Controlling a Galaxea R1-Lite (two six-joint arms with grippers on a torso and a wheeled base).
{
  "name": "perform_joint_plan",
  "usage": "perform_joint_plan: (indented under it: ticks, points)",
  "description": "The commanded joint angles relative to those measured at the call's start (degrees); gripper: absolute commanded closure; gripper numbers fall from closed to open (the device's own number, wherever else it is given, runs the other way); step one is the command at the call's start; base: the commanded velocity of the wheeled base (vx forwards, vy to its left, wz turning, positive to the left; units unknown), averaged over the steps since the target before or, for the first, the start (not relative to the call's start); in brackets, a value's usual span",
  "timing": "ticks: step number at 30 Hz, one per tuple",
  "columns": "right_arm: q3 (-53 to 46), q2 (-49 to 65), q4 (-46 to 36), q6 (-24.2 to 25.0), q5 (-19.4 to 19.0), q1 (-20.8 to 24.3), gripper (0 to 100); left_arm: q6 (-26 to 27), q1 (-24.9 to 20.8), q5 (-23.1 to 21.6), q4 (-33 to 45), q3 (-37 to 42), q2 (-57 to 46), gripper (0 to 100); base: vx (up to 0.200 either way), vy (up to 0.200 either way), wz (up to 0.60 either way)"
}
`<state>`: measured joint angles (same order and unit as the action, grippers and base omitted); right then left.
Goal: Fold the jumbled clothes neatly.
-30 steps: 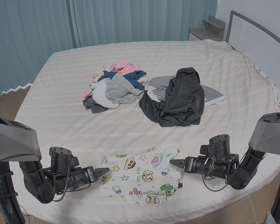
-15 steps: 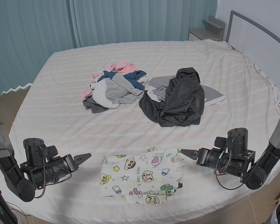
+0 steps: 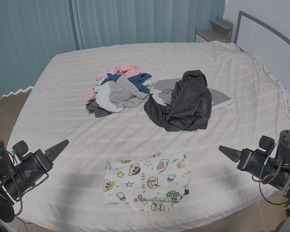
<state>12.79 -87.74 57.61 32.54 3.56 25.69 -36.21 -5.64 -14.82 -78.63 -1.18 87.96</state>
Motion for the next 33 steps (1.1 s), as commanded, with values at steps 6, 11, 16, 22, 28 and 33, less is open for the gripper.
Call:
perform_joint_plan:
  ticks: [6, 11, 16, 22, 28, 33]
  points:
    - [-10.6, 47.0, -31.9, -1.8, 5.8, -5.4, 0, 2.7, -6.4, -0.1, 31.5, 1.2, -44.7, 0, 0.0, 0.0, 0.0]
    - [-6.6, 67.3, -54.1, -1.9, 6.5, -11.3, 0, 8.3, -7.4, 0.8, 53.5, 0.0, -65.6, 0, 0.0, 0.0, 0.0]
    - [-6.5, 80.0, -66.1, -2.9, 6.6, -18.5, 0, 14.4, -2.7, 3.2, 70.2, -2.2, -80.0, 0, 0.0, 0.0, 0.0]
    - [-10.3, 81.9, -61.4, -12.5, 13.5, -21.0, 0, 29.4, -1.4, 19.3, 74.3, -1.5, -83.1, 0, 0.0, 0.0, 0.0]
    - [-12.8, 81.9, -55.1, -25.7, 5.1, -20.9, 0, 34.3, -1.4, 33.3, 75.4, 1.2, -83.1, 0, 0.0, 0.0, 0.0]
    - [-12.8, 81.9, -55.2, -35.5, 0.0, -20.9, 0, 33.0, 0.8, 33.4, 76.3, 1.2, -83.0, 0, 0.0, 0.0, 0.0]
